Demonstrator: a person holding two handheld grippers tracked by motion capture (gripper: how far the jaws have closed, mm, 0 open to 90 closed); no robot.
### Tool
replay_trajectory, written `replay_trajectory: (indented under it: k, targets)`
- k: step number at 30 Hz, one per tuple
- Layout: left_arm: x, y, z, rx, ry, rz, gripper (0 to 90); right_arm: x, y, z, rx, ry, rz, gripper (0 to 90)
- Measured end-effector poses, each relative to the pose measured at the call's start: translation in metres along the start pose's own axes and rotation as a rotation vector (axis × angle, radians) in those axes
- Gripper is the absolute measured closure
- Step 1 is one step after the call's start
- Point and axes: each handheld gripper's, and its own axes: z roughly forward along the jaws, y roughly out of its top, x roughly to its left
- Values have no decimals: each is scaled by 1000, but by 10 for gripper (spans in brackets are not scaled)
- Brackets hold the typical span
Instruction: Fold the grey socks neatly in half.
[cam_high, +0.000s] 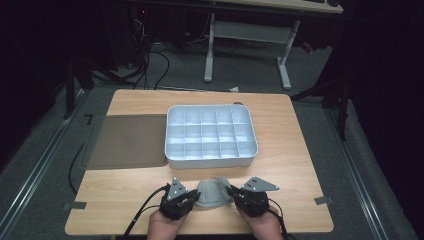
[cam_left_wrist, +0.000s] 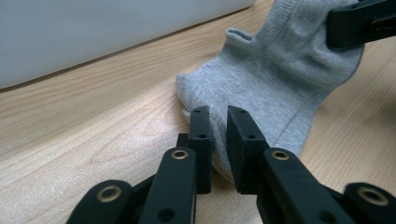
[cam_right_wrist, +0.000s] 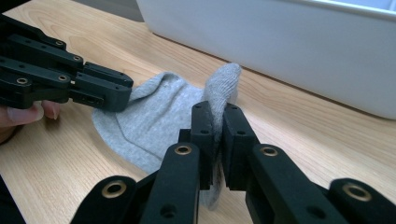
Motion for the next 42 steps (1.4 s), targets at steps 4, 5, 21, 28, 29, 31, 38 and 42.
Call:
replay_trajectory:
  k: [4,5,21,28,29,31,38,42]
  targets:
    - [-2,0,0,-2,9,16,798,11,7,5,9,-3,-30,859]
    - [-2,0,0,-1,11,17,798,11,7,5,9,-3,-30,859]
    - [-4,0,1,16,25,35,835,37,18,38,65,34,-106,850]
    - [-4,0,2,16,23,35,832,41,20,47,71,52,-111,849]
    - [-4,0,2,16,24,36,832,42,21,48,66,57,-113,849]
    - [-4,0,2,17,24,38,833,42,20,51,74,62,-109,839]
    - [-4,0,2,17,24,34,831,41,25,38,20,92,-92,686]
    - [-4,0,2,17,26,33,829,39,25,21,-15,62,-95,690]
